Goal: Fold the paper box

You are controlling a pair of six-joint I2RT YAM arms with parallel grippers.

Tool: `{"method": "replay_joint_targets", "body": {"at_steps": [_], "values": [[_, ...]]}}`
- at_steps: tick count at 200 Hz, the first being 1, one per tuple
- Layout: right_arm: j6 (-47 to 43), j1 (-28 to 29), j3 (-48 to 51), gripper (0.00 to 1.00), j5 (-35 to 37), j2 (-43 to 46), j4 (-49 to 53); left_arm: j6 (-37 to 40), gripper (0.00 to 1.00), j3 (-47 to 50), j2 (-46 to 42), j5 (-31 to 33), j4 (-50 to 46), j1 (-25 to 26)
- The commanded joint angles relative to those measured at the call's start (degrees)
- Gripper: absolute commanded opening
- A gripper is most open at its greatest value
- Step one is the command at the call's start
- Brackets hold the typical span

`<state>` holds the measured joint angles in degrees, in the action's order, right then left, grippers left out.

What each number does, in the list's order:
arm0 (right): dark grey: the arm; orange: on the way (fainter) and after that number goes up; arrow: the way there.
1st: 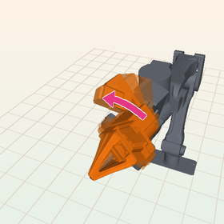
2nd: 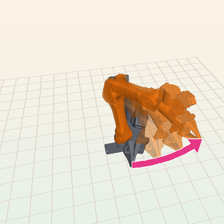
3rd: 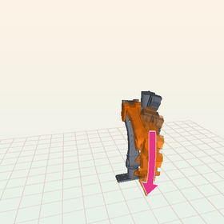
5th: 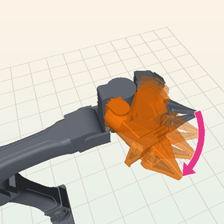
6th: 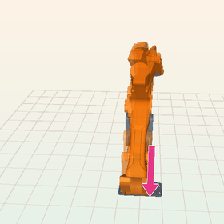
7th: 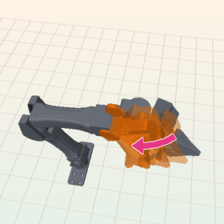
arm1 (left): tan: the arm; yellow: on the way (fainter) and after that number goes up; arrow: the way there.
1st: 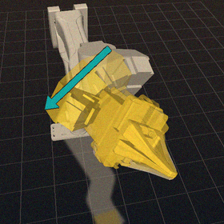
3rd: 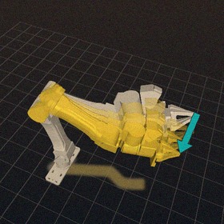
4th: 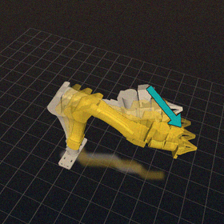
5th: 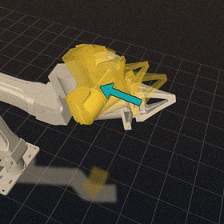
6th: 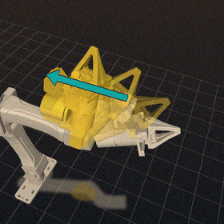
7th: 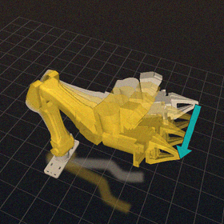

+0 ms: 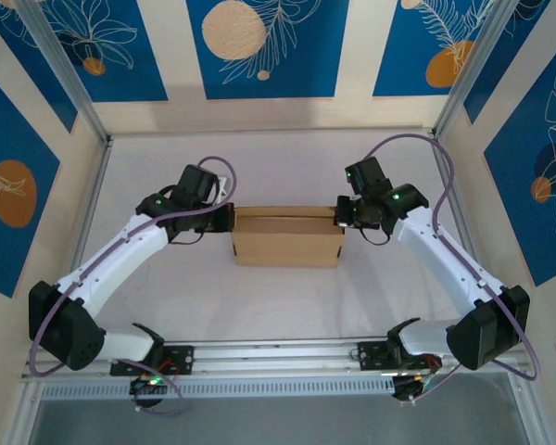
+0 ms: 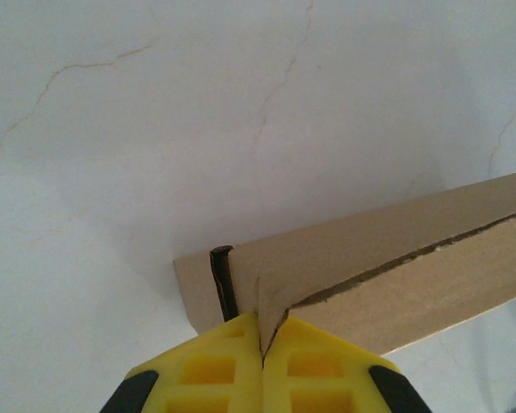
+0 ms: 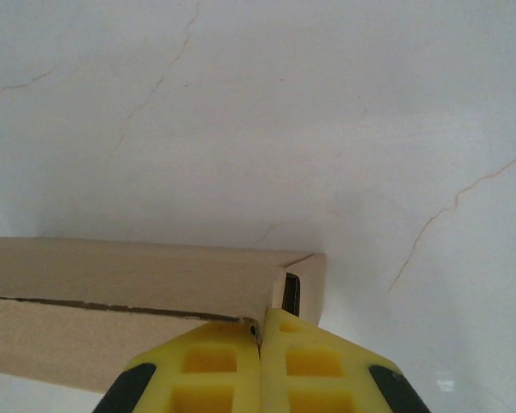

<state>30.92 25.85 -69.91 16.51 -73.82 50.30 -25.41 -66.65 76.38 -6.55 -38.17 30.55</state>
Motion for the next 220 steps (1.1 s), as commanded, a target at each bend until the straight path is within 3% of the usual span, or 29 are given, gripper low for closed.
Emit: {"method": "replay_joint_targets", "body": {"at_steps": [1, 95, 186, 220], "values": [[-1.3, 1.4, 2.8, 0.0, -0.7, 2.4, -4.0, -1.4, 0.0, 3.1, -1.1, 0.0, 0.7, 0.3], [-4.5, 4.7, 17.7, 0.0, 6.5, 11.6, -16.5, -0.8, 0.0, 10.6, -5.6, 3.0, 5.2, 1.6], [-9.8, 6.4, 25.7, 0.0, 6.1, 17.9, -23.6, 1.8, 0.0, 16.2, -9.2, 6.0, 8.3, 3.7], [-8.4, 8.2, 27.1, 0.0, 9.0, 18.9, -24.5, 2.5, 0.0, 18.2, -10.2, 11.5, 10.2, 7.0]]}}
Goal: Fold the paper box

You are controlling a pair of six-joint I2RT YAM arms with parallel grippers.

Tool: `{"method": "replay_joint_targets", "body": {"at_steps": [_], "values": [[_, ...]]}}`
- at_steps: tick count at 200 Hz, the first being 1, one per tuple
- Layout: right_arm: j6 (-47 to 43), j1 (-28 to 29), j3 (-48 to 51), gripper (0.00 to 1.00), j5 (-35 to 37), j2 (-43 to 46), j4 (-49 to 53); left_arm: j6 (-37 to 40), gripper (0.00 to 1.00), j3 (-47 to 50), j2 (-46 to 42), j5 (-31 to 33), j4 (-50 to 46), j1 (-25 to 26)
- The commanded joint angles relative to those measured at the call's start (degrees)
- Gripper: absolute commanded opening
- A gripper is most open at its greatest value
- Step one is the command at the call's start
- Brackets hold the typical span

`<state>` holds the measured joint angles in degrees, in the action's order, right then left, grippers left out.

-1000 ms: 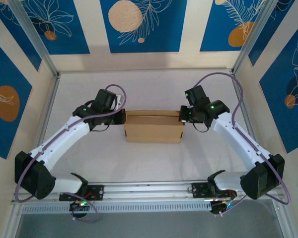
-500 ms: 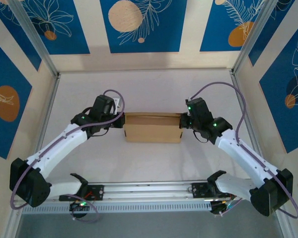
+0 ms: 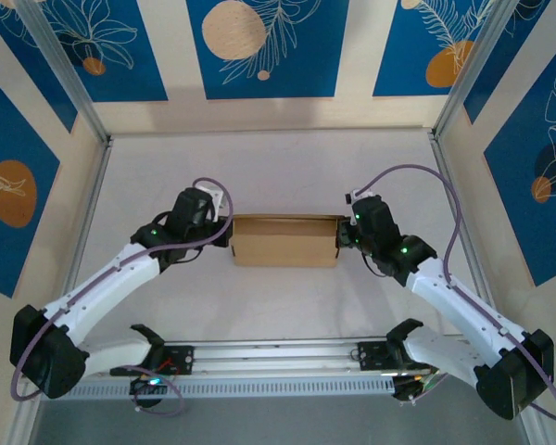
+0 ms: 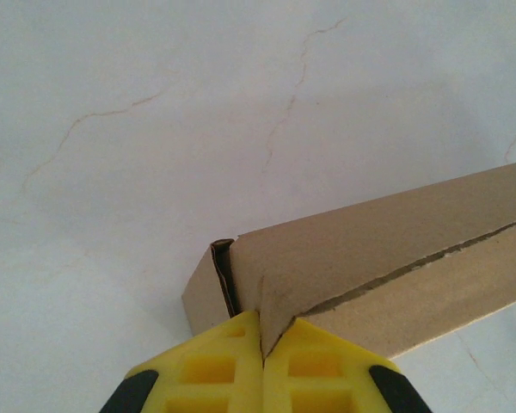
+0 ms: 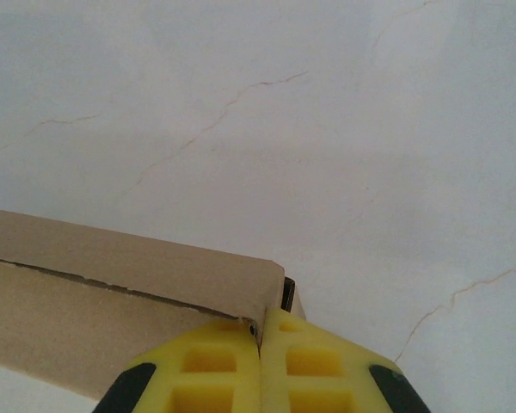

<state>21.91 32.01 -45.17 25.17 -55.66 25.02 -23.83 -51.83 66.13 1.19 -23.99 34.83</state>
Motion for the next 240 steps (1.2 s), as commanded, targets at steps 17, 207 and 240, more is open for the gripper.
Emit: {"method": "replay_joint_targets", "body": {"at_steps": [17, 207, 240], "values": [[1.2, 2.6, 3.2, 0.02, 1.4, 1.2, 0.5, 0.8, 0.0, 5.2, -1.2, 6.6, -2.1, 4.1], [22.1, -14.0, -3.1, 0.65, -19.4, 6.1, 9.9, 1.7, 0.0, 7.7, -3.1, 12.5, 0.5, 7.0], [24.8, -14.6, -5.1, 0.56, -20.2, 1.8, 12.3, 1.7, 0.0, 8.1, -3.1, 12.7, 0.5, 7.0]]}}
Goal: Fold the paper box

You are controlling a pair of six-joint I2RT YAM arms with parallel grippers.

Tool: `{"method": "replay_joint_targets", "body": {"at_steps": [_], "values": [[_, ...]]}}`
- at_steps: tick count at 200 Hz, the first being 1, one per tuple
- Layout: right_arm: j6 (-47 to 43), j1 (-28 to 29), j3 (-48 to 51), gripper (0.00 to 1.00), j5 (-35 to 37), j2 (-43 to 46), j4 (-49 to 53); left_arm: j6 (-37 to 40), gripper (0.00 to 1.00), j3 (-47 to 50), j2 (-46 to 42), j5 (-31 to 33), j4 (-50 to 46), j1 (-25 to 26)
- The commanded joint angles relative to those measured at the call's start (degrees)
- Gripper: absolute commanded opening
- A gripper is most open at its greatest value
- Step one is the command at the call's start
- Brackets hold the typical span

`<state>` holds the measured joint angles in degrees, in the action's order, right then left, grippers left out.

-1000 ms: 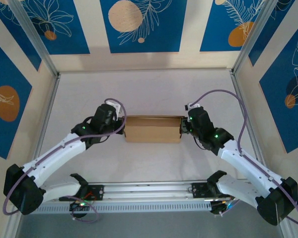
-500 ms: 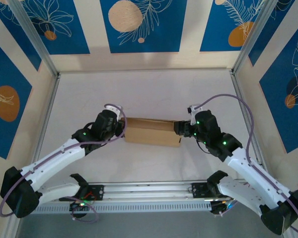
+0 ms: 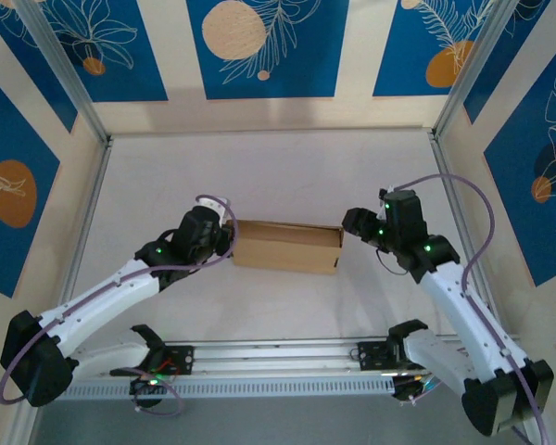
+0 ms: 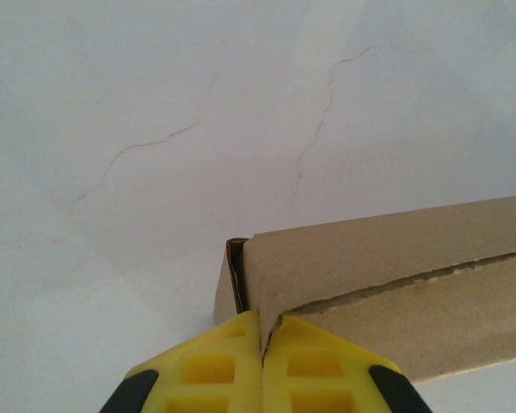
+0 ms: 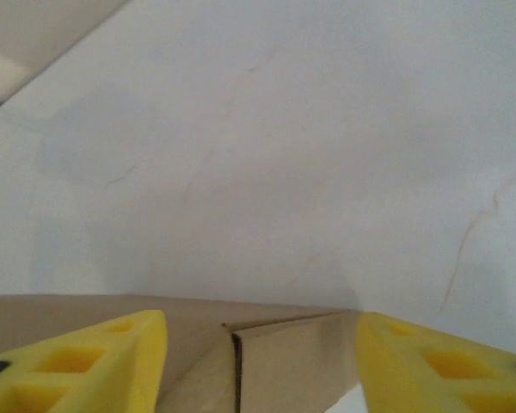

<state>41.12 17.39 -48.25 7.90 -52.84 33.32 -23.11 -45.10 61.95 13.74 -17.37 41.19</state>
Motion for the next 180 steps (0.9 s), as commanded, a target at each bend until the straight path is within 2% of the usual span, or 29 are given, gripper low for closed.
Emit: {"method": "replay_joint_targets", "body": {"at_steps": [1, 51, 110, 148, 180], "values": [[5.6, 0.1, -1.9, 0.56, -2.9, -1.0, 3.9, 0.9, 0.0, 1.4, 1.1, 0.2, -6.1, 0.6], [4.3, 1.8, 1.7, 0.5, -2.8, 0.6, 2.4, 0.4, 0.0, 0.9, 1.8, -0.2, -6.1, 0.7], [4.9, 1.8, -3.2, 0.71, -3.4, 0.4, 5.4, 0.9, 0.0, 0.1, 1.9, 0.2, -6.9, 0.8], [16.3, 2.7, -5.1, 0.75, -2.2, 0.4, 8.9, 0.1, 0.0, 0.2, 1.7, 0.7, -6.9, 1.0], [26.9, 7.8, -5.2, 0.79, 2.4, 1.2, 8.8, -1.1, 0.0, 0.5, 1.4, 1.6, -6.1, 1.6]]}}
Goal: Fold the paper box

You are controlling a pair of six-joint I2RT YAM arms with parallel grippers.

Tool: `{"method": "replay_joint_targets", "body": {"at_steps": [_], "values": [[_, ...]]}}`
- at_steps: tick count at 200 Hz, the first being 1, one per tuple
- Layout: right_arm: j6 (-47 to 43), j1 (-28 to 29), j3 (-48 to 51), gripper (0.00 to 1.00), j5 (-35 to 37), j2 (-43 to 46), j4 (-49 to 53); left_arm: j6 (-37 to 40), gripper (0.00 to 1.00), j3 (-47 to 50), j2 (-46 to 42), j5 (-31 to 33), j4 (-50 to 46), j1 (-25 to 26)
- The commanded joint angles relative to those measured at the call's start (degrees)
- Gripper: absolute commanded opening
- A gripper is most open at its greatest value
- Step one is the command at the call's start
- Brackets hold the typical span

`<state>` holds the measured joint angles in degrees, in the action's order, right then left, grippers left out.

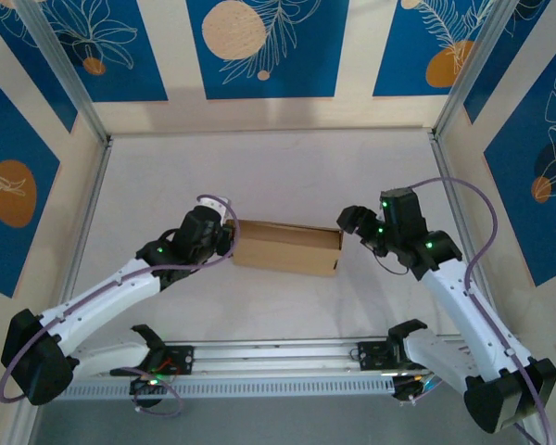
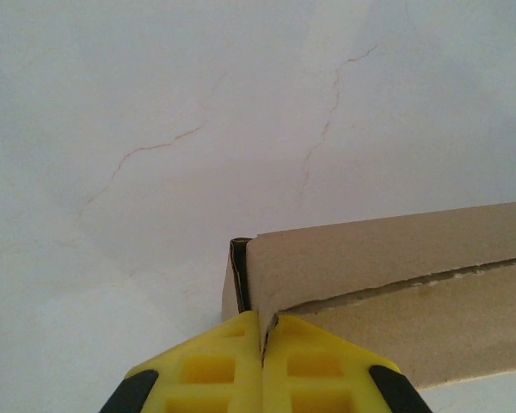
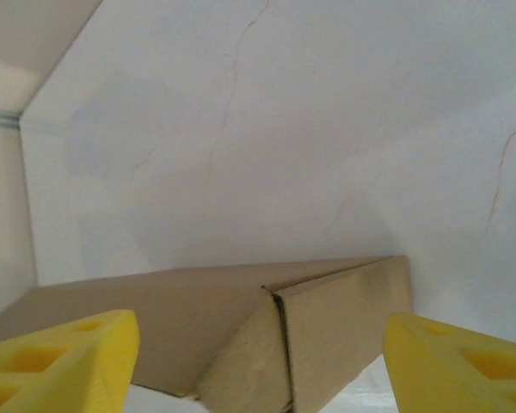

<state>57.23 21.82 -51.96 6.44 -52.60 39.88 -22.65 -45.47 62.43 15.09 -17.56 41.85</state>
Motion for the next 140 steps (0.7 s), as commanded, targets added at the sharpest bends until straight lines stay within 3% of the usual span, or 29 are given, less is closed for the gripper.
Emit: {"method": "replay_joint_targets", "body": {"at_steps": [1, 68, 140], "values": [[11.1, 3.5, -1.5, 0.79, 4.0, 1.0, 2.2, -1.6, 0.0, 0.8, 0.9, 0.3, -6.0, 1.1], [24.7, 10.7, -0.1, 0.79, 11.7, -1.2, 7.0, -3.0, 0.0, 0.3, 1.4, 1.7, -6.0, 2.1], [24.5, 9.9, 5.7, 0.56, 10.8, -1.8, 1.2, -3.2, 0.0, 0.7, 0.7, 1.2, -5.8, 2.4]]}}
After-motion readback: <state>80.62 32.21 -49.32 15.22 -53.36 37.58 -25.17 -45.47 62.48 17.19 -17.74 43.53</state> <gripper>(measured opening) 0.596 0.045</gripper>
